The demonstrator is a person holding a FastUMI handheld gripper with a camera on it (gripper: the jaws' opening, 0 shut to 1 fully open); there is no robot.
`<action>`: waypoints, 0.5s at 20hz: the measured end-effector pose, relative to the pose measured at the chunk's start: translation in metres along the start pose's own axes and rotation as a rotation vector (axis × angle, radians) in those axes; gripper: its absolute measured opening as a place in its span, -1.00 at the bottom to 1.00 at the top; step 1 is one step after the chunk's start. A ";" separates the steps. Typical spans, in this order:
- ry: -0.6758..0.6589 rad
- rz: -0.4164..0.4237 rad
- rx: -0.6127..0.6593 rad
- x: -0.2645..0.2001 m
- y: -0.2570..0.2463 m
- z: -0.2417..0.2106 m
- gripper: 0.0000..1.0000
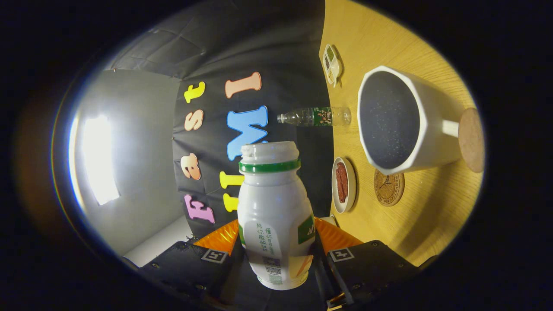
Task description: Take the bottle from table, then pour the juice into the cup, finally place the bottle on the coaster
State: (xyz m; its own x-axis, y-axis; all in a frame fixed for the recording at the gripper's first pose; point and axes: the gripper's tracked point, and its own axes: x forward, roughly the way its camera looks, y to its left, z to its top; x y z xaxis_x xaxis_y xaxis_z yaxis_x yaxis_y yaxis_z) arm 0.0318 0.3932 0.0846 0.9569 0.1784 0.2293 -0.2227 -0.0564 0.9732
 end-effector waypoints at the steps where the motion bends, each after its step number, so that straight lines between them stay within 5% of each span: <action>1: 0.000 0.000 0.004 -0.001 0.000 0.000 0.40; 10: -0.002 -0.005 0.051 0.001 0.005 -0.002 0.41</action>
State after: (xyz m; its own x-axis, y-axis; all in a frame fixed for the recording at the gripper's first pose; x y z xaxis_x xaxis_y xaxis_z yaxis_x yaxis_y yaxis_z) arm 0.0309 0.3947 0.0892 0.9583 0.1766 0.2246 -0.2085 -0.1051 0.9724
